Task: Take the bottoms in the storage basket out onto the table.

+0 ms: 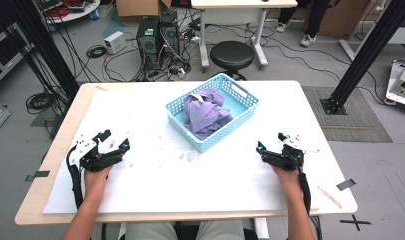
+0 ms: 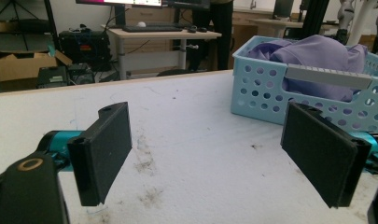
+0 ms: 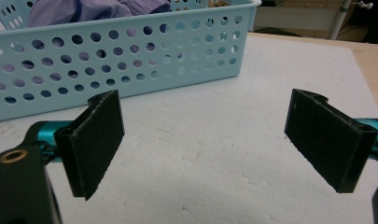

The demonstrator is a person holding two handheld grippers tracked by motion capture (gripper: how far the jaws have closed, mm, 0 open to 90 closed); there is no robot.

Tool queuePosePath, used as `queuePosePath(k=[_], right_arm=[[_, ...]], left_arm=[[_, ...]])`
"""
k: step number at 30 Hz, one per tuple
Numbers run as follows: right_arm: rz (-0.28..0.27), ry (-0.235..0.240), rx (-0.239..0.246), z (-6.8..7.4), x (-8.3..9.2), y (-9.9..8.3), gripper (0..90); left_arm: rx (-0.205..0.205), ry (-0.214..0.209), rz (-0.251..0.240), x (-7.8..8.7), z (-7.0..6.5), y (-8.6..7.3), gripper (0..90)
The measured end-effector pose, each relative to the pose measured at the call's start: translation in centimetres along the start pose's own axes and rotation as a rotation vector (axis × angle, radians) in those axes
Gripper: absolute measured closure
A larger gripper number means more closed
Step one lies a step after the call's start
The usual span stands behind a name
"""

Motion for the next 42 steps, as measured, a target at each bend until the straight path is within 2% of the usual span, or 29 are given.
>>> queuePosePath(k=[8, 15, 17, 19, 24, 28, 29, 34, 37, 39, 42], right_arm=[[-0.008, -0.002, -0.015, -0.2, 0.1, 0.0, 12.0], [0.0, -0.007, -0.015, -0.1, 0.0, 0.0, 12.0], [-0.013, -0.018, -0.01, 0.0, 0.2, 0.0, 12.0], [-0.009, 0.002, -0.001, 0.2, 0.3, -0.1, 12.0], [0.025, 0.058, -0.028, 1.0, 0.0, 0.2, 12.0], [0.039, 0.084, -0.015, 1.6, -0.1, 0.6, 12.0], [0.039, 0.084, -0.015, 1.6, -0.1, 0.6, 12.0], [0.006, 0.157, -0.017, 2.5, 0.7, 1.9, 12.0], [-0.006, 0.188, 0.01, 3.2, 1.2, 2.9, 12.1], [-0.002, 0.195, 0.02, 3.5, 1.1, 3.3, 12.1], [0.013, 0.225, 0.052, 4.4, 0.9, 4.8, 12.1]], left_arm=[[0.009, 0.0, 0.0, 0.0, 0.1, 0.0, 16.6], [-0.006, -0.002, 0.001, 0.0, 0.0, 0.0, 16.6], [-0.009, 0.001, 0.004, 0.0, -0.1, 0.0, 16.6], [-0.009, 0.0, 0.003, 0.0, -0.1, 0.0, 16.6], [-0.012, 0.003, 0.005, 0.0, -0.1, 0.0, 16.6], [-0.011, 0.002, 0.005, 0.0, 0.0, 0.0, 16.6], [-0.011, 0.002, 0.005, 0.0, 0.0, 0.0, 16.6], [-0.009, 0.001, 0.004, 0.0, 0.0, 0.0, 16.6], [-0.011, 0.005, 0.006, 0.0, 0.0, 0.0, 16.6], [-0.011, 0.005, 0.006, 0.0, 0.0, 0.0, 16.6], [-0.009, 0.002, 0.005, 0.0, 0.0, 0.0, 16.6]])
Point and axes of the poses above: each handheld gripper's, and its own axes: x roughly backward along the jaws, y roughly out of its top, z roughly to its left, the point moved 4 cm from there along -x, roughly forward along the jaws, and after that the axes turned 10 degrees about z, right-handed, at the moved point
